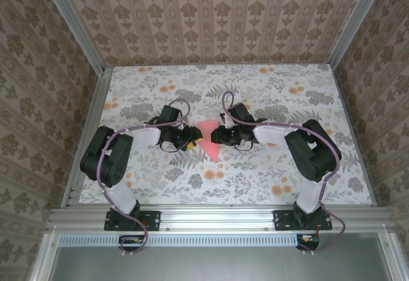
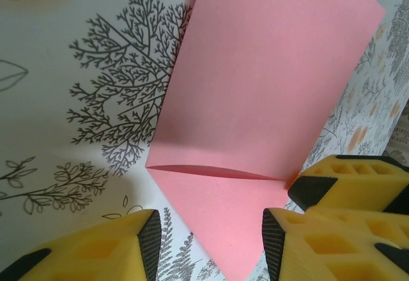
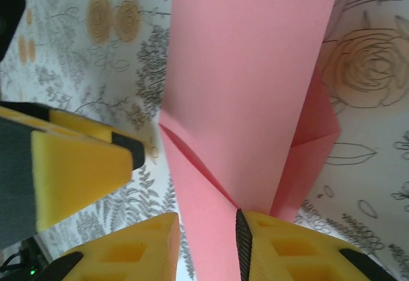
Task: Fold a paper plane with a square sheet of paper (pick it up from the middle)
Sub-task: Fold the wing for the fifth time at the center of the table.
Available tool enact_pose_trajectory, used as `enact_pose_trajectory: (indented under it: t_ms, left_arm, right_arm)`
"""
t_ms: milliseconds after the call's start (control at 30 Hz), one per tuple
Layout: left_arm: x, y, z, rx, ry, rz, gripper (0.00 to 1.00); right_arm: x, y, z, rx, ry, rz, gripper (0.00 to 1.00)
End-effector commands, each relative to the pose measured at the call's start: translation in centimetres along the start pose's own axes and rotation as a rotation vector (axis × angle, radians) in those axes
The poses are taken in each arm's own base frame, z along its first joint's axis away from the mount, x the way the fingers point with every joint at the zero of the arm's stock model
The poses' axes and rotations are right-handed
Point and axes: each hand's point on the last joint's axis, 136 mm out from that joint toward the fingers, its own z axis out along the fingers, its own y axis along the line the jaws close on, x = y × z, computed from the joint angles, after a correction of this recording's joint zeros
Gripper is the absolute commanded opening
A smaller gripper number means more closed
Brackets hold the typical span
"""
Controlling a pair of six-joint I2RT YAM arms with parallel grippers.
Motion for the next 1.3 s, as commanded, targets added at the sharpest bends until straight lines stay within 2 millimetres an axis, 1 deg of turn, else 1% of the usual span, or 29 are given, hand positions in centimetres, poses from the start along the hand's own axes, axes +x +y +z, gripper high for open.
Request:
enact_pose_trajectory:
  t_ms: [0,167,333,533,633,733,800,867,967,1100,1267]
  left_arm:
    - [-0.1,-0.3,0.5,0.006,0.020,-0.005,0.49]
    - [0.0,-0.2,0.8,0.003,0.034,-0.009,0.49]
    - [0.0,-0.8,1.2,0.019,0.046,0.003,0.47]
    - [-0.6,-1.6,1.7,0.037,0.041,0.020,0.35]
    - [-1.0,-1.9,1.9,0.052,0.030,0.025,0.27]
    - [-1.2,-2.3,2.0,0.067,0.021,0.028,0.16]
    - [-1.0,-2.4,2.1,0.067,0.025,0.035,0.10]
    - [-0.7,-2.4,2.1,0.047,0.028,0.047,0.07]
    - [-0.3,-2.1,1.9,-0.019,0.019,0.066,0.04]
    - [0.1,-1.8,1.4,-0.109,-0.004,0.089,0.03]
    - [0.8,-2.4,1.5,-0.172,-0.011,0.107,0.03]
  right_arm:
    - [0.1,-1.9,0.5,0.091,0.014,0.010,0.31]
    - [0.6,-3.1,0.9,0.129,0.030,0.025,0.30]
    - [0.9,-3.5,1.2,0.134,0.037,0.030,0.29]
    - [1.2,-3.9,1.3,0.136,0.041,0.033,0.28]
    - [1.1,-3.9,1.3,0.131,0.041,0.032,0.28]
    - [0.9,-3.8,1.1,0.127,0.033,0.020,0.28]
    - [0.6,-3.5,0.7,0.123,0.018,-0.004,0.29]
    - [0.0,-2.9,0.2,0.113,-0.006,-0.038,0.31]
    - [-1.2,-2.1,-1.0,0.109,-0.069,-0.094,0.36]
    - [-1.9,-1.0,-2.9,0.085,-0.168,-0.184,0.41]
    - [-0.6,-1.0,-4.8,0.140,-0.289,-0.359,0.44]
